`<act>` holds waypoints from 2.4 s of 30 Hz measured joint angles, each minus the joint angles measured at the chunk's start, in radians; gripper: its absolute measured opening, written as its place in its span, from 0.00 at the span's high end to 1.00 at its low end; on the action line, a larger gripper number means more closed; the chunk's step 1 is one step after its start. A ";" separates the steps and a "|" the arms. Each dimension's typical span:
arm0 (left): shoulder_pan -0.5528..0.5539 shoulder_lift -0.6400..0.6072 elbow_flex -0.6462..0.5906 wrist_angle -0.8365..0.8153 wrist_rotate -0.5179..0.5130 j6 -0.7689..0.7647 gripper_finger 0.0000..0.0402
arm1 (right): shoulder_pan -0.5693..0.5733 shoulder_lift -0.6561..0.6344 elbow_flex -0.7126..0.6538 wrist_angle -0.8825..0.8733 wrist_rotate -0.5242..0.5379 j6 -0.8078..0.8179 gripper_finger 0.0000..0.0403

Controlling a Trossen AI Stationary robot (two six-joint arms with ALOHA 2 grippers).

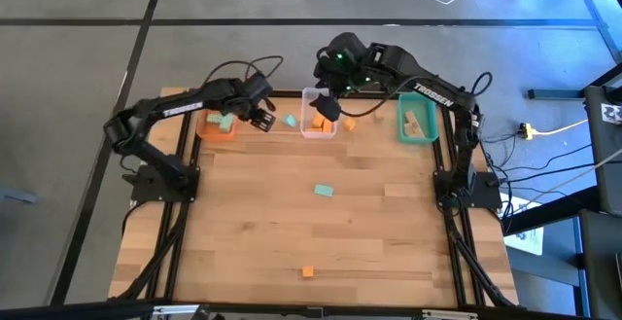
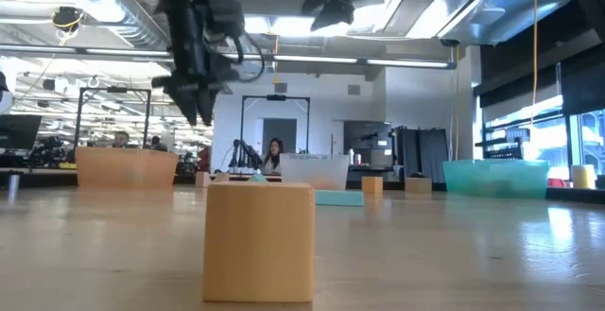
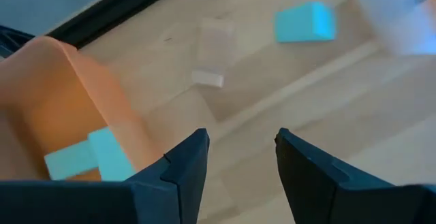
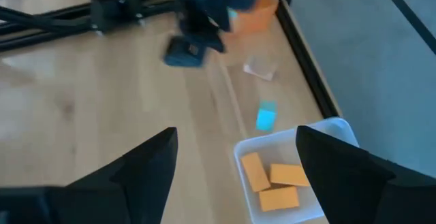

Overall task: Sort & place blocks by color
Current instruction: Put the brown block into the blue bin

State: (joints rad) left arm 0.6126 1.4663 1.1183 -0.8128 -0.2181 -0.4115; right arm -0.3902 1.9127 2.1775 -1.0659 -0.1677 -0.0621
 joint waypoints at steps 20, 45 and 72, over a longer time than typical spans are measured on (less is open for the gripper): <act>0.120 0.254 0.000 0.171 0.033 0.191 0.59 | 0.027 0.000 0.027 -0.064 -0.010 0.001 0.26; 0.145 0.337 -0.002 0.303 0.063 0.316 0.59 | 0.027 0.000 0.026 -0.062 -0.009 0.001 0.26; 0.136 0.413 -0.001 0.285 0.077 0.317 0.78 | 0.027 0.001 0.025 -0.062 -0.009 0.008 0.26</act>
State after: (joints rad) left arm 0.7483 1.8797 1.1170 -0.5278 -0.1410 -0.0940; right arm -0.3634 1.9133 2.2028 -1.1282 -0.1769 -0.0540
